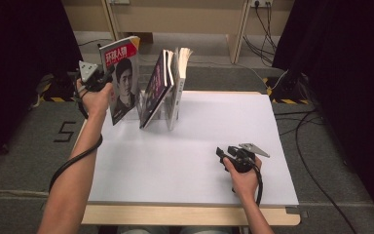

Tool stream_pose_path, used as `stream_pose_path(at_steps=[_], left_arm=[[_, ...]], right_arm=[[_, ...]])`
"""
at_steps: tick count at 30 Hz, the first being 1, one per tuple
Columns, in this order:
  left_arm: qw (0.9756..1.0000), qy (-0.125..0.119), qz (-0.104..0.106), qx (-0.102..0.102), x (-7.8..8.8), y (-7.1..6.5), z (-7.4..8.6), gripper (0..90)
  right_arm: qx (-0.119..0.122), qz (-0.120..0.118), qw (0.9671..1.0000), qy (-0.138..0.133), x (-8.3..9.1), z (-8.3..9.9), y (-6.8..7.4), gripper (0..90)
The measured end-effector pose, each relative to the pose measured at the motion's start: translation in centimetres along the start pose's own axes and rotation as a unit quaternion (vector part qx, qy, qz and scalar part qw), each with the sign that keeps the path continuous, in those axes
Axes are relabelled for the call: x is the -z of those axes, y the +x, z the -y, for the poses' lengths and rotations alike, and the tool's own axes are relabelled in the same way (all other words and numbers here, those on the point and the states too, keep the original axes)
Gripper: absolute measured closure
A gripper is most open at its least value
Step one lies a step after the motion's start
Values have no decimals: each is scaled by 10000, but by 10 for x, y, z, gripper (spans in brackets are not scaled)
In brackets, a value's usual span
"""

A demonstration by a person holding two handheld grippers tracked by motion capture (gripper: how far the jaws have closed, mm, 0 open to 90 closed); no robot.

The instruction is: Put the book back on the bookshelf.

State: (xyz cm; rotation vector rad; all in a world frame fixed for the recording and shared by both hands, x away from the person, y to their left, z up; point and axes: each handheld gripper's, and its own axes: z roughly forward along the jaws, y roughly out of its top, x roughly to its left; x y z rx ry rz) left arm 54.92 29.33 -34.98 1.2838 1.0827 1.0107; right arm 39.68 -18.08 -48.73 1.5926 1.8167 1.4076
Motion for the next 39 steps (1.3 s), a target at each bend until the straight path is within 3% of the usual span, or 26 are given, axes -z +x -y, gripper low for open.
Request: stream_pose_path(at_steps=[3,17,22,29,34,36,39], left_arm=[[9999,-22,37,164,4,3,6,862],[9993,49,57,370,26,7,25,859],[9969,308,-60,726,26,12,21,842],[9895,576,-344,1277,23,19,17,812],[9874,736,-448,1328,22,22,16,858],[9876,721,-430,1323,22,22,14,861],[9899,682,-373,1184,24,19,12,862]], right_arm=[[8,6,10000,-4,0,0,0,446],[33,-3,10000,11,-1,0,2,446],[47,-24,10000,41,-2,1,5,445],[44,-37,10000,59,-3,1,6,445],[30,-38,10000,81,-3,1,5,445],[19,-40,10000,82,-3,1,5,445],[21,-43,9999,89,-3,1,5,445]])
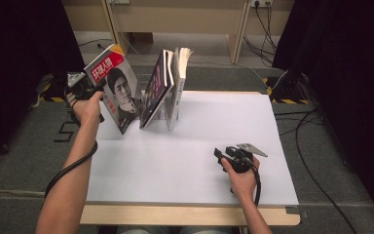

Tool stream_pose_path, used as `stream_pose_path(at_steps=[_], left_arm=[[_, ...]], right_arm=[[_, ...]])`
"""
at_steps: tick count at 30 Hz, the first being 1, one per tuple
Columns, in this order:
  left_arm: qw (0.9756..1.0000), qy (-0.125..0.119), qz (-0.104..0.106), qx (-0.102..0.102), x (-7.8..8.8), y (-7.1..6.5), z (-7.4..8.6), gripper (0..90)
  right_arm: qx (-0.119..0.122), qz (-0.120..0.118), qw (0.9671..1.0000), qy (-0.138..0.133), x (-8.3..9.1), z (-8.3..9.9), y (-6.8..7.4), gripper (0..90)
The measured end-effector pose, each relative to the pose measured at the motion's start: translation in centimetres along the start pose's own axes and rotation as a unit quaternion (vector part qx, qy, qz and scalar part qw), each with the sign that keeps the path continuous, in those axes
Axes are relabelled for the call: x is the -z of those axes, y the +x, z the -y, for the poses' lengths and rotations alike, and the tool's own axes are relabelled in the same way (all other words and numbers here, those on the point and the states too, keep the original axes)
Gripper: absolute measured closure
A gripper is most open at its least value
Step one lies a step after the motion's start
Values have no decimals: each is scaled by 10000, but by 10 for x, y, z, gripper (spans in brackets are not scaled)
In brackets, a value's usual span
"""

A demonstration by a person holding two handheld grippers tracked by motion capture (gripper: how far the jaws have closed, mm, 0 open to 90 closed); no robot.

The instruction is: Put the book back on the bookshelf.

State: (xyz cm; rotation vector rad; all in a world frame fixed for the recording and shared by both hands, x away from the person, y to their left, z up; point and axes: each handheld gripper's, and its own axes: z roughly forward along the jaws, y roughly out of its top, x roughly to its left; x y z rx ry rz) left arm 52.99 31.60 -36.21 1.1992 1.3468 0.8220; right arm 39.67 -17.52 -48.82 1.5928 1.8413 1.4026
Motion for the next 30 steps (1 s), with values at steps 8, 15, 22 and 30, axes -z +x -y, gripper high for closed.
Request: stream_pose_path(at_steps=[8,15,22,30], left_arm=[[9998,-132,125,-101,1,-8,1,863],[9971,-421,296,-561,2,-19,-10,865],[9941,-645,354,-799,-1,-26,-18,865],[9925,-710,428,-895,-8,-34,-20,865]], right_arm=[[19,19,10000,-30,1,0,1,445],[1,20,10000,-24,1,0,0,445],[-5,11,10000,-28,0,0,-1,445],[-35,16,10000,-13,0,0,-2,446]])
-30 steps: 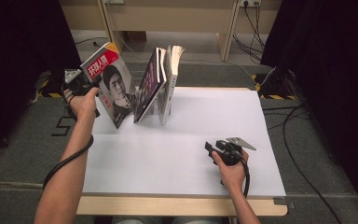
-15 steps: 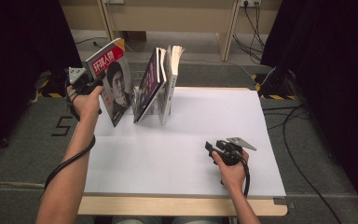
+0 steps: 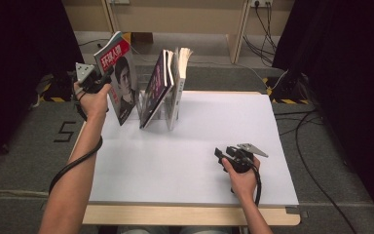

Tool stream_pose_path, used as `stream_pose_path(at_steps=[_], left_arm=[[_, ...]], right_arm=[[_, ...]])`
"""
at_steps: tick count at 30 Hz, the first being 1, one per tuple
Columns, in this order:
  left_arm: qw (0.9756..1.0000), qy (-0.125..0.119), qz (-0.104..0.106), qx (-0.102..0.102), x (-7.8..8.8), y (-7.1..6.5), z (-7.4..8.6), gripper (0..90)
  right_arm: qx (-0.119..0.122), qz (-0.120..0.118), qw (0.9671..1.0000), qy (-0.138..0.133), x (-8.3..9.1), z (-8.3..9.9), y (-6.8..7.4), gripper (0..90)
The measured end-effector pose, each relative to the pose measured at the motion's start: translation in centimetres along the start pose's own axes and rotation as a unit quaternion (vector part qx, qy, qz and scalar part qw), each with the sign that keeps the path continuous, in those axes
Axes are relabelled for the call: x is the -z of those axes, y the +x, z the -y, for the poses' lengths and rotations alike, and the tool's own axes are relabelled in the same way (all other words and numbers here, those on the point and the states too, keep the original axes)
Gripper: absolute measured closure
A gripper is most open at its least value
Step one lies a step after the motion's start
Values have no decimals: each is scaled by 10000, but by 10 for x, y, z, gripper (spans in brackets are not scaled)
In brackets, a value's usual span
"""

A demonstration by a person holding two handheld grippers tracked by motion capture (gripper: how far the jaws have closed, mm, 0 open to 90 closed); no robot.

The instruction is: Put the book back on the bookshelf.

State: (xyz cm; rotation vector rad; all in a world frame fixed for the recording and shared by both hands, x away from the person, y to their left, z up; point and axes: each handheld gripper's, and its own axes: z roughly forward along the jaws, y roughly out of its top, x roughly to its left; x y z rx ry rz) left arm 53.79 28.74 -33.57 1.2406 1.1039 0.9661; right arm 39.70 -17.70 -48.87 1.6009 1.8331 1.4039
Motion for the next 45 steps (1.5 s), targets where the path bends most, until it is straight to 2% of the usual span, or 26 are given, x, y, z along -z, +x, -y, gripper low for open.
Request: stream_pose_path(at_steps=[5,8,11,12,14,20,28,31,33,36,38,40,45], left_arm=[[10000,-42,43,-33,-4,-4,0,864],[9999,-58,-8,-97,-6,-5,1,864],[9998,8,-51,-189,-5,-3,7,864],[9997,52,-80,-225,-5,-2,10,864],[9996,79,-113,-255,-3,2,17,864],[9998,51,-137,-162,1,9,23,861],[9990,213,-178,337,7,19,34,848],[9980,309,-269,483,7,22,32,839],[9971,355,-243,634,5,23,30,830],[9959,447,-264,742,4,22,27,846],[9960,512,-276,682,3,21,25,855],[9955,581,-235,710,3,20,23,859],[9978,456,-130,466,4,11,17,862]], right_arm=[[1,-3,10000,9,0,0,0,445],[26,-8,10000,-15,0,0,-1,445],[23,-3,10000,-12,1,0,-2,445],[-57,-2,10000,5,1,0,-1,446],[5,-4,10000,-25,1,0,-2,446],[21,2,10000,-4,0,0,-1,445],[16,-9,10000,8,1,0,0,445],[38,-9,10000,25,0,0,1,445],[41,-23,10000,31,-1,0,2,445],[38,-30,10000,48,-2,1,2,445],[1,-42,10000,72,-2,1,2,444],[4,-37,10000,87,-2,1,1,444],[-25,-47,9999,110,-1,1,0,444]])
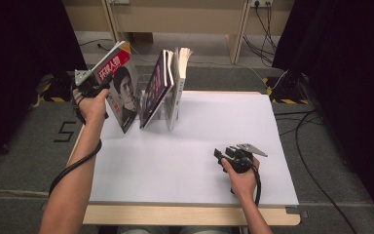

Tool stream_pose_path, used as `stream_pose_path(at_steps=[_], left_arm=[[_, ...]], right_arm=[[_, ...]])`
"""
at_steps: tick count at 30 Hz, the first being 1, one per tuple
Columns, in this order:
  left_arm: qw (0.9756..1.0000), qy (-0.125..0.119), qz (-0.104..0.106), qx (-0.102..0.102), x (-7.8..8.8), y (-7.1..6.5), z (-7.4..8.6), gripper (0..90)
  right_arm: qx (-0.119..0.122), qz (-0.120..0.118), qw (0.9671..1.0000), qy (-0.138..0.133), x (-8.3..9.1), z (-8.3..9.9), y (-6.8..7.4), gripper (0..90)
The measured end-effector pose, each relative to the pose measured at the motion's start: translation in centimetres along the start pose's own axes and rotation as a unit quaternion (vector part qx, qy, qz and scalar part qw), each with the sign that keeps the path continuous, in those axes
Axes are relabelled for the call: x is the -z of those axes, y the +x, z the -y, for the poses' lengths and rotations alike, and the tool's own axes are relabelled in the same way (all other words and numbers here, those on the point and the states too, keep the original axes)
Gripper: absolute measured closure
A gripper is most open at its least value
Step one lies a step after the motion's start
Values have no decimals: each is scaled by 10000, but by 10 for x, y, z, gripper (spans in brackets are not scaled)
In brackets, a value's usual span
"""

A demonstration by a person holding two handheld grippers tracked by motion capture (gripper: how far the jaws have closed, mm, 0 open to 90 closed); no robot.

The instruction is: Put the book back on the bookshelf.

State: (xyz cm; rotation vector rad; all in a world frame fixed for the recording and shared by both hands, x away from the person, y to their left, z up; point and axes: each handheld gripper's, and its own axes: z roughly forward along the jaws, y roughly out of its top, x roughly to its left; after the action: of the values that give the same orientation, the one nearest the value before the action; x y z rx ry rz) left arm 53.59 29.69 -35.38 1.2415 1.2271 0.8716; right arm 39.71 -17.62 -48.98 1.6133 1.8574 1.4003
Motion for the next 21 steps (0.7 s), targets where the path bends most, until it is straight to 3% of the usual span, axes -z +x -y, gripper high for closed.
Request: stream_pose_path(at_steps=[4,10,14,21], left_arm=[[9995,-211,115,-227,-1,-6,-3,863],[9990,-388,112,-169,-2,-7,-8,863],[9983,-499,56,-307,-2,-8,-15,863],[9975,-610,-82,-358,-5,-6,-22,863]], right_arm=[[-5,2,10000,-22,0,0,0,444],[-2,5,10000,-15,0,0,-1,444],[11,4,10000,-34,0,0,-1,445],[62,20,10000,-44,1,-1,-1,445]])
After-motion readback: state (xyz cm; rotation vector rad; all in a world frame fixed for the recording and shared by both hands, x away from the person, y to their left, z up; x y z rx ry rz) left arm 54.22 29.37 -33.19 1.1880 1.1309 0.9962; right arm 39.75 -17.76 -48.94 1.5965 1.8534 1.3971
